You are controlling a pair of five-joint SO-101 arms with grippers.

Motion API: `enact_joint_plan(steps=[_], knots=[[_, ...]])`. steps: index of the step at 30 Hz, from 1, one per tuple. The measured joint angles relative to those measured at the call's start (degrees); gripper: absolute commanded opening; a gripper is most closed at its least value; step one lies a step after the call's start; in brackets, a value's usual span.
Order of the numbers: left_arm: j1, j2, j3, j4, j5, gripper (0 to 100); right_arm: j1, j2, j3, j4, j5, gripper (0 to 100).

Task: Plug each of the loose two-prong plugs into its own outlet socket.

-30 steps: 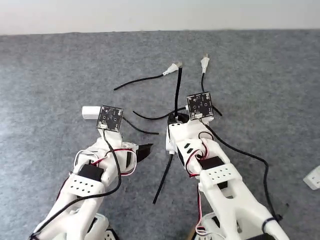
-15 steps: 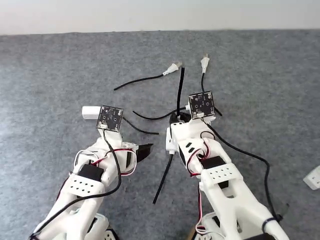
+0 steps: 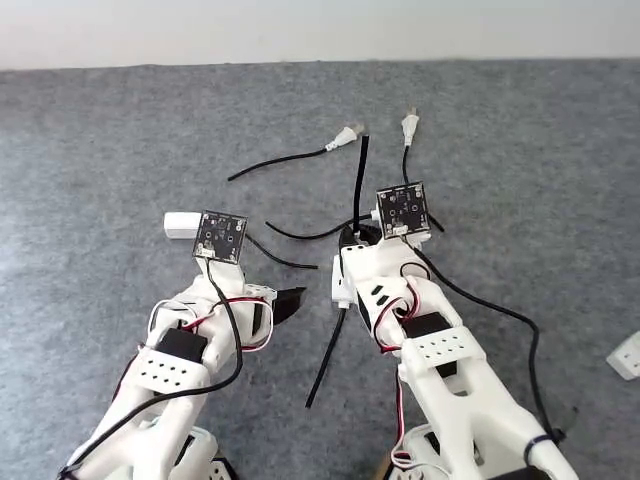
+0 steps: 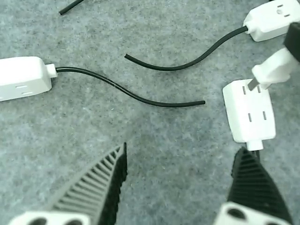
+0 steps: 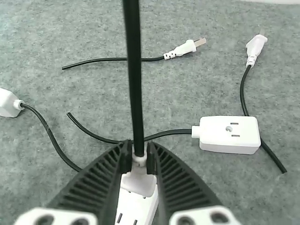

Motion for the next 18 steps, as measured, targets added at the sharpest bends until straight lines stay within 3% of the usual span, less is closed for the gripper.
enact_joint_plan(steps=[18], knots=[[0.00, 0.00, 0.00, 0.00, 0.00, 34, 0.00, 5.63, -3.43, 0.00, 0.00, 0.8]])
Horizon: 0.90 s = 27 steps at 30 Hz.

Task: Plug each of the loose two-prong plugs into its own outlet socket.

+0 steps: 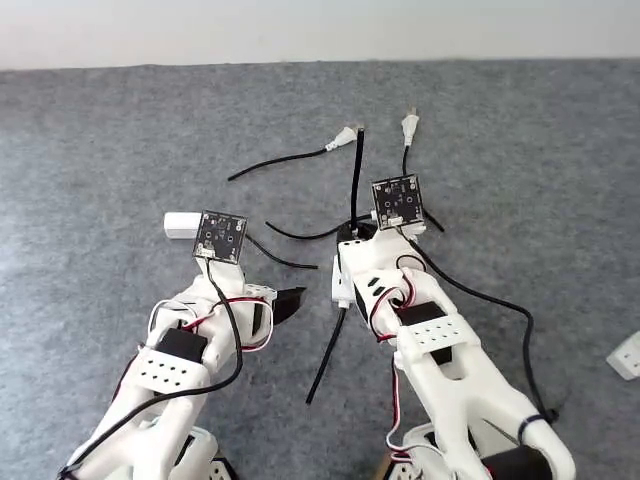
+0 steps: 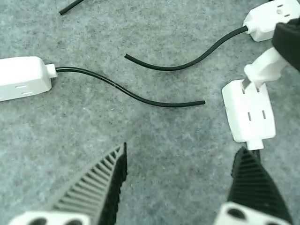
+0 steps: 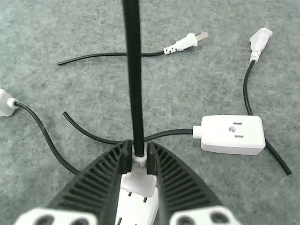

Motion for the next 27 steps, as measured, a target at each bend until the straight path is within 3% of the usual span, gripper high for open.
enact_joint_plan(steps=[17, 27], knots=[[0.00, 0.00, 0.00, 0.00, 0.00, 34, 0.53, 0.62, -0.09, 2.02, 0.00, 0.8], [0.00, 0.00, 0.00, 0.00, 0.00, 34, 0.44, 0.62, -0.18, 2.46, 3.69, 0.8]])
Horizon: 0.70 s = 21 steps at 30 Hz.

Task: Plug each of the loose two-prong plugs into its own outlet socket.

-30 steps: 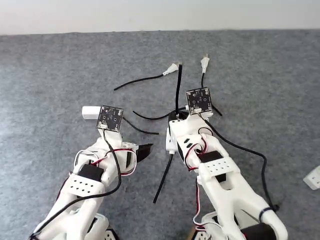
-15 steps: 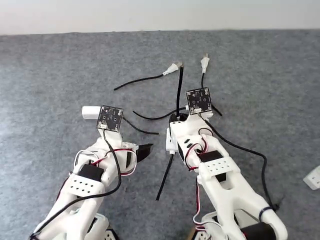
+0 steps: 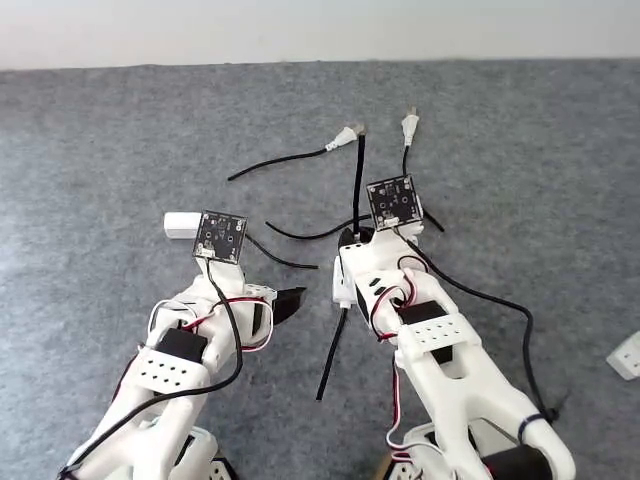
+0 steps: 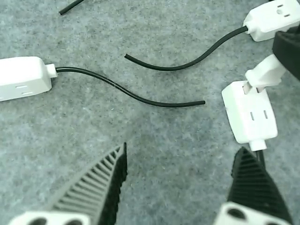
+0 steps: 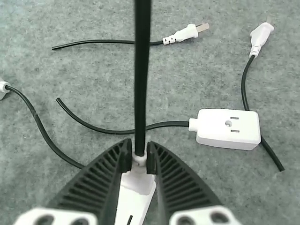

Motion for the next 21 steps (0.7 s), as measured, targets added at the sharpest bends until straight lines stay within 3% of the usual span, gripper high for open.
enact_joint_plan(steps=[11, 21], knots=[[0.00, 0.00, 0.00, 0.00, 0.00, 34, -1.05, -1.05, -1.49, 11.43, 2.37, 0.8], [-0.35, 0.00, 0.00, 0.00, 0.00, 34, -1.76, -2.02, -1.67, 13.19, 4.40, 0.8]])
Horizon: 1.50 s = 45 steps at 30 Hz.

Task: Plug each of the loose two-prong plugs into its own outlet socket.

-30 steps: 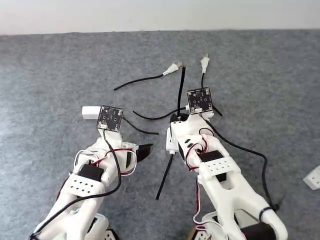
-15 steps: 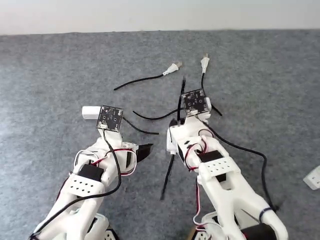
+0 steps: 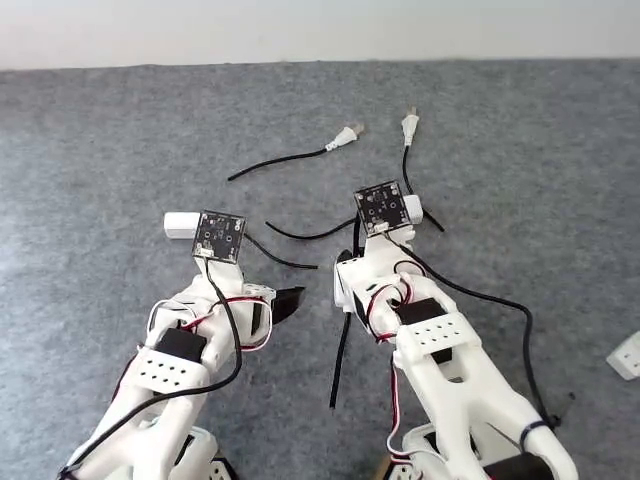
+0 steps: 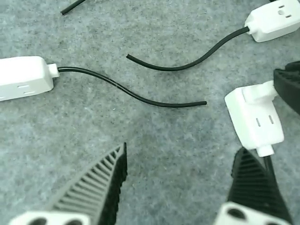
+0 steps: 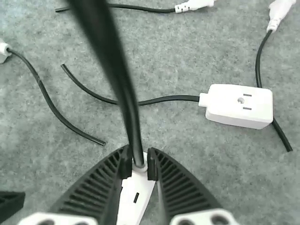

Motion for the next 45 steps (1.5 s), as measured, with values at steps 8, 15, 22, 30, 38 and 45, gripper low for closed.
enact_joint_plan(steps=[8, 15, 22, 30, 38, 45], knots=[[0.00, 0.00, 0.00, 0.00, 0.00, 34, -1.23, 4.57, -4.04, 1.58, 2.37, 0.8], [0.00, 0.00, 0.00, 0.00, 0.00, 34, -1.23, 7.82, -6.95, 2.64, 2.37, 1.2], [0.00, 0.00, 0.00, 0.00, 0.00, 34, -1.23, 7.91, -7.65, 3.43, 2.37, 12.9], [0.00, 0.00, 0.00, 0.00, -0.35, 34, -1.49, 9.58, -7.12, 7.47, 2.46, 20.2], [0.00, 0.00, 0.00, 0.00, -0.35, 34, -4.66, 10.29, -7.12, 6.24, 2.46, 20.1], [0.00, 0.00, 0.00, 0.00, -0.35, 34, -4.66, 10.29, -7.21, 4.75, 2.46, 8.5]])
